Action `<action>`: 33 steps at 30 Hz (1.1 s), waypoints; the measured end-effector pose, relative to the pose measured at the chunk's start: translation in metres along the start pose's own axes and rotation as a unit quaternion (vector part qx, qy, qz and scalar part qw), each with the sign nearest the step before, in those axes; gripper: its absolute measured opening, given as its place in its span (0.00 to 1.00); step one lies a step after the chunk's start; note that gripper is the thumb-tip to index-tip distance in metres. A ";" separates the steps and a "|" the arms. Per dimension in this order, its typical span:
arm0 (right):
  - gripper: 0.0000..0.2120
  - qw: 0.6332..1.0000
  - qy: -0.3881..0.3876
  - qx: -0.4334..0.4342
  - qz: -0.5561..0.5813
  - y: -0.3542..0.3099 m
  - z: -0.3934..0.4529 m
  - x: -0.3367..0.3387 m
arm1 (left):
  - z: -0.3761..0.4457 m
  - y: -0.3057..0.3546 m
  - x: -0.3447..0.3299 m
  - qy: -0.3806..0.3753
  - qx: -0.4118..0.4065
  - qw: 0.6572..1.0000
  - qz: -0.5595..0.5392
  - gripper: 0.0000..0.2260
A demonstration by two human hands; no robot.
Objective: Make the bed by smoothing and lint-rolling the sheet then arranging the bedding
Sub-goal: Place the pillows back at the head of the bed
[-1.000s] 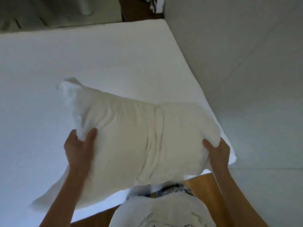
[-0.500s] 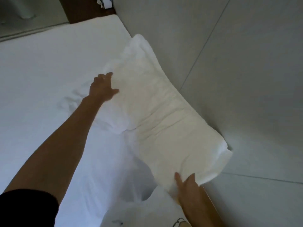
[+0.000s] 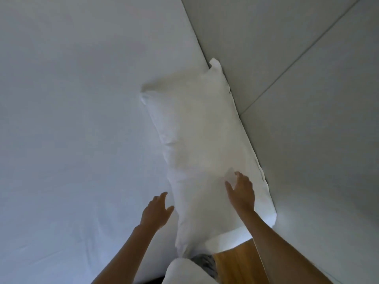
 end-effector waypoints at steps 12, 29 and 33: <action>0.54 0.987 0.056 -0.077 0.133 0.059 0.203 -0.047 | 0.184 0.037 -0.021 0.130 -0.016 0.940 -0.315 0.48; 0.15 0.924 0.207 0.169 0.272 -0.075 0.099 0.082 | 0.171 0.039 0.009 0.232 -0.114 0.830 -0.494 0.41; 0.21 0.944 0.232 0.144 0.183 -0.087 0.133 0.104 | 0.199 0.063 0.024 0.191 -0.098 0.859 -0.465 0.41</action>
Point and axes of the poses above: each hand's wrist, its own z-axis towards the middle knuckle, its own x-axis out of the back of the hand, y = z × x, the point moved 9 cm from there along z, towards the middle knuckle, and after that the axes turned 3 degrees about -y, right-handed, at the moved point
